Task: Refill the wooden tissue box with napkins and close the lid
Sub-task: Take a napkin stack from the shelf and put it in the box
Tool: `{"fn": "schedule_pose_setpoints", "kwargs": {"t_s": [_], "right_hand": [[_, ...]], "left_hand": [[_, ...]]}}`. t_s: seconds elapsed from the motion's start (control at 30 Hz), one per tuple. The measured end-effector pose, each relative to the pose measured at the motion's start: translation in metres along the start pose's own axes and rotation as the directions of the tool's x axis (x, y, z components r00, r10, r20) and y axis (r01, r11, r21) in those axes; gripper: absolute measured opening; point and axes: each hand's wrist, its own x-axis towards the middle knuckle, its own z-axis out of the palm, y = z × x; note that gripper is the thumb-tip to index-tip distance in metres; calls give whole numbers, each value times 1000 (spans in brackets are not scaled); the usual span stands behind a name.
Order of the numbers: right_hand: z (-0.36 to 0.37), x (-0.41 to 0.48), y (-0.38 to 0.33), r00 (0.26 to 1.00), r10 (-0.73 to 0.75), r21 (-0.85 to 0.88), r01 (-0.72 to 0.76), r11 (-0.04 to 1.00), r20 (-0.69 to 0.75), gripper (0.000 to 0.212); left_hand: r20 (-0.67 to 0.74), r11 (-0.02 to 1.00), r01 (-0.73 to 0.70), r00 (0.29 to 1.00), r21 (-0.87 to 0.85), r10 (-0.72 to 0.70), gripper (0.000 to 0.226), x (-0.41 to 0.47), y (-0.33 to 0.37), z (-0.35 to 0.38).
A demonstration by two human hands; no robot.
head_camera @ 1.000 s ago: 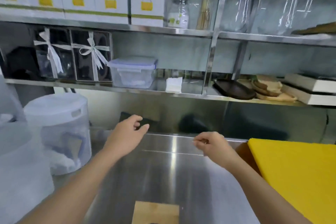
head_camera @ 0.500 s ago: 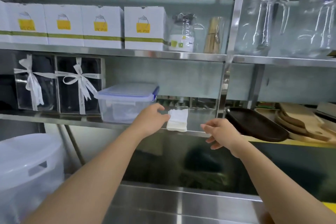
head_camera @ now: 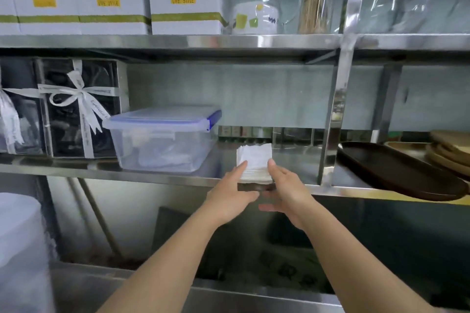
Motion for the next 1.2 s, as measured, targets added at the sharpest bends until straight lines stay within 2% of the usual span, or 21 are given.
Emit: {"fn": "schedule_pose_setpoints", "kwargs": {"t_s": [0.17, 0.33, 0.4, 0.43, 0.5, 0.57, 0.63, 0.67, 0.73, 0.87, 0.9, 1.1, 1.2], "right_hand": [[11, 4, 3, 989, -40, 129, 59, 990, -144, 34], [13, -3, 1, 956, -16, 181, 72, 981, -294, 24], [12, -8, -1, 949, -1, 202, 68, 977, -315, 16], [10, -12, -3, 951, 17, 227, 56, 972, -310, 12], [5, -23, -5, 954, 73, 285, 14, 959, -290, 5], [-1, -37, -6, 960, 124, 338, -33, 941, -252, 9], [-6, -56, -6, 974, 142, 387, -65, 920, -175, 14], [-9, -65, -5, 982, 140, 401, -80, 912, -124, 16], [-13, -85, -1, 990, 136, 389, -117, 914, -22, 20], [-20, -123, 3, 989, 110, 224, -131, 966, 103, 10], [-21, -130, 3, 988, 108, 180, -127, 975, 112, 14], [-25, -170, -7, 983, 62, 34, -69, 997, 172, 16], [-24, -189, -16, 980, 17, -19, -14, 1000, 200, 16]], "left_hand": [[-2, 997, -49, 999, -66, 49, 70, -3, -5, 0], [12, 986, -81, 996, -148, 84, 62, -18, -3, 2], [-3, 961, -88, 996, -261, 91, 53, -25, -1, 0], [-33, 936, -65, 998, -345, 57, 45, -30, 1, -4], [-55, 849, 75, 991, -522, -121, 35, -41, 2, -13], [123, 673, 304, 945, -674, -303, 50, -52, -4, -24], [368, 478, 496, 866, -725, -339, 72, -64, -10, -32], [447, 428, 548, 835, -718, -319, 80, -70, -12, -34], [525, 392, 596, 803, -700, -283, 87, -80, -14, -36], [482, 417, 578, 816, -701, -320, 79, -98, -4, -46], [463, 441, 575, 818, -689, -342, 77, -105, 0, -50], [440, 751, 544, 817, -374, -373, 78, -140, 35, -74], [310, 832, 437, 888, -341, -339, 50, -159, 58, -81]]}}
